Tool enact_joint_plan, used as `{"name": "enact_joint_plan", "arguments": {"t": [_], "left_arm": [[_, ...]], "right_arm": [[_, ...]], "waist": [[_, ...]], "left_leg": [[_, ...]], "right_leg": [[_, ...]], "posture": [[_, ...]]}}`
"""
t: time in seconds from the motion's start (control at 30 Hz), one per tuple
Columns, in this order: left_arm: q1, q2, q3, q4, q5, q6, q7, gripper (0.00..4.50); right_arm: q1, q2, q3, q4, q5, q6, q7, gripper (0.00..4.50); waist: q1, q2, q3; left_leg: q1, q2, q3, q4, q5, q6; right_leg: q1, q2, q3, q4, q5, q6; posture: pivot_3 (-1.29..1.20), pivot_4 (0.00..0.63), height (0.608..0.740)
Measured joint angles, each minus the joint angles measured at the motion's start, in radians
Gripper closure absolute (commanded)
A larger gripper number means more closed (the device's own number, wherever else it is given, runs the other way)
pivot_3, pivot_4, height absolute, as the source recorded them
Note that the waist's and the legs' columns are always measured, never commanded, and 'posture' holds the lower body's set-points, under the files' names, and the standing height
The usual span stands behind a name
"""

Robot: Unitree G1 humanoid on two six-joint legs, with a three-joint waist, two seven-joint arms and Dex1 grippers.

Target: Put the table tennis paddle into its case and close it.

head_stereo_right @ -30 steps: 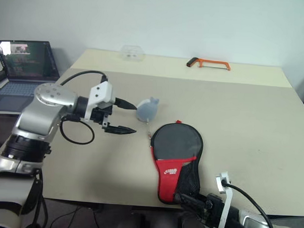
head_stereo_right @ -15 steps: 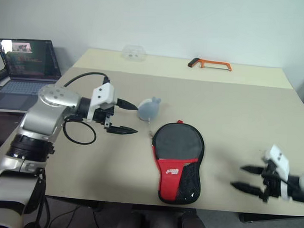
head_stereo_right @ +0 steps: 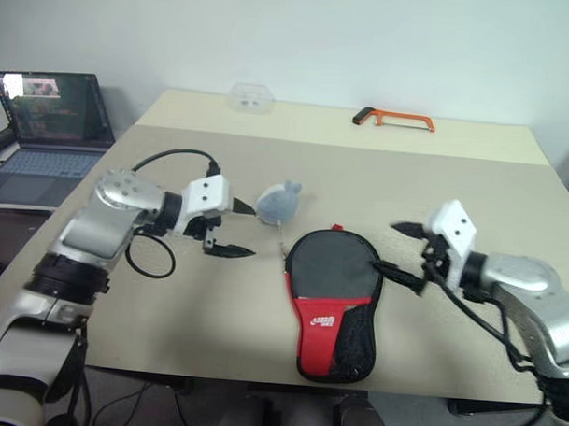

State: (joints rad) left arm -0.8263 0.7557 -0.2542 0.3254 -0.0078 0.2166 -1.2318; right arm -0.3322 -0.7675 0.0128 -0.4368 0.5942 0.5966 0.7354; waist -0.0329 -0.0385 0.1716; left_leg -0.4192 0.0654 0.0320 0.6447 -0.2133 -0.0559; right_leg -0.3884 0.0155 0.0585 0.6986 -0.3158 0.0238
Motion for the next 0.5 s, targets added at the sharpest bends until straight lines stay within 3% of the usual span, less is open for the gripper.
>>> {"name": "enact_joint_plan", "arguments": {"t": [0.23, 0.5], "left_arm": [[-0.032, -0.074, 0.031, 0.111, 0.072, 0.052, 0.235, 0.00], [-0.032, -0.216, 0.056, 0.103, 0.064, 0.134, 0.327, 0.00]], "right_arm": [[-0.030, 0.277, 0.189, 0.092, -0.133, 0.018, -0.149, 0.07], [-0.012, 0.442, 0.254, 0.318, -0.270, -0.043, -0.220, 0.07]], "waist": [[0.008, 0.000, 0.000], [0.008, 0.000, 0.000]], "left_leg": [[-0.007, -0.001, 0.000, 0.001, 0.000, 0.000], [-0.008, -0.001, -0.001, 0.002, 0.000, 0.000]], "right_leg": [[-0.004, -0.003, -0.002, -0.001, 0.000, 0.000], [-0.005, -0.003, -0.011, 0.002, 0.000, 0.000]], "posture": [[0.00, 0.150, 0.740], [0.00, 0.150, 0.740]]}}
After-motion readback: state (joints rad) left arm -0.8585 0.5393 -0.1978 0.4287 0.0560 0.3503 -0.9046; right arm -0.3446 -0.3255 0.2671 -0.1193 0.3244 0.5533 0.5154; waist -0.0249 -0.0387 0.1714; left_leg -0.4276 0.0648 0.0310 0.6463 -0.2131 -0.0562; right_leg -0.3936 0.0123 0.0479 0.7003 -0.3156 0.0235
